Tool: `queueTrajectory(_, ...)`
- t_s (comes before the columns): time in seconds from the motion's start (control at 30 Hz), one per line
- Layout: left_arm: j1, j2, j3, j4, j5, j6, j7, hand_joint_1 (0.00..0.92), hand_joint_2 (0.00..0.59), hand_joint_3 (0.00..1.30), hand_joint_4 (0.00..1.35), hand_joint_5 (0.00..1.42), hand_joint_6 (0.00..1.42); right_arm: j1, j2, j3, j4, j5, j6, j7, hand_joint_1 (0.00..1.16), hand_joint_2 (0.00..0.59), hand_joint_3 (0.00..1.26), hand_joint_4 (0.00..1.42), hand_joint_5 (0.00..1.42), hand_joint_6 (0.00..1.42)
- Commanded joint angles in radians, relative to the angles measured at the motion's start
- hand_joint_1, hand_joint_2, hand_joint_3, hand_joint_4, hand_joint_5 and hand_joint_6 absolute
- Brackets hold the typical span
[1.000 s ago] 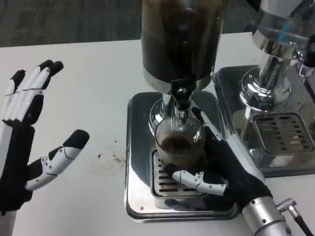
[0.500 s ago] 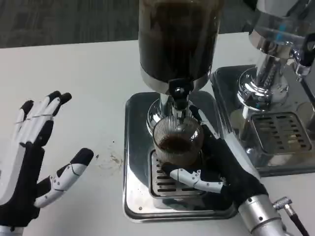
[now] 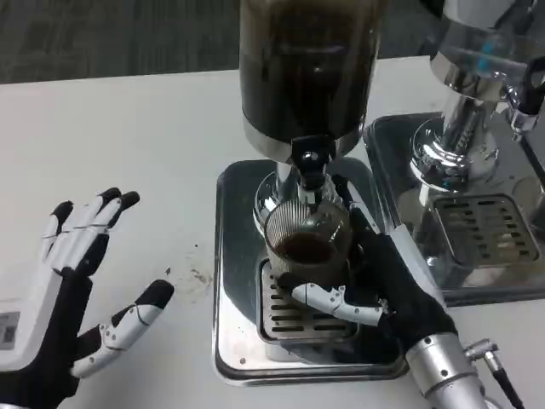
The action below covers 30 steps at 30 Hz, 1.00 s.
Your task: Grasp the cup under the faucet to collect the drink, then remove the cup.
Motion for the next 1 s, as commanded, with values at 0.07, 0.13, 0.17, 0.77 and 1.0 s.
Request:
queueTrajectory(0.07, 0.024, 0.009, -0.016, -0.005, -0.004, 0.015, 0.020, 0.000, 0.208, 0.17, 0.00, 0.11, 0.00, -0.003, 0.013, 0.003, 0.050, 0.028, -0.003, 0.027, 0.75, 0.156, 0.00, 0.00, 0.00, 0.21)
queueTrajectory(0.13, 0.029, 0.010, -0.017, -0.008, -0.006, 0.018, 0.023, 0.000, 0.210, 0.17, 0.00, 0.11, 0.00, -0.004, 0.012, 0.004, 0.054, 0.032, -0.012, 0.030, 0.75, 0.157, 0.00, 0.00, 0.01, 0.23)
queueTrajectory(0.17, 0.031, 0.010, -0.018, -0.010, -0.007, 0.019, 0.025, 0.000, 0.211, 0.17, 0.00, 0.11, 0.00, -0.004, 0.011, 0.004, 0.056, 0.034, -0.014, 0.032, 0.75, 0.157, 0.00, 0.00, 0.02, 0.23)
queueTrajectory(0.77, 0.035, 0.009, -0.020, -0.020, -0.023, 0.027, 0.025, 0.000, 0.223, 0.21, 0.00, 0.11, 0.00, -0.019, 0.017, 0.015, 0.090, 0.018, -0.007, 0.035, 0.91, 0.177, 0.16, 0.32, 0.31, 0.43)
queueTrajectory(1.0, 0.039, 0.008, -0.020, -0.023, -0.035, 0.028, 0.021, 0.000, 0.232, 0.23, 0.00, 0.12, 0.00, -0.022, 0.018, 0.018, 0.094, 0.009, -0.004, 0.016, 0.98, 0.191, 0.30, 0.47, 0.41, 0.50)
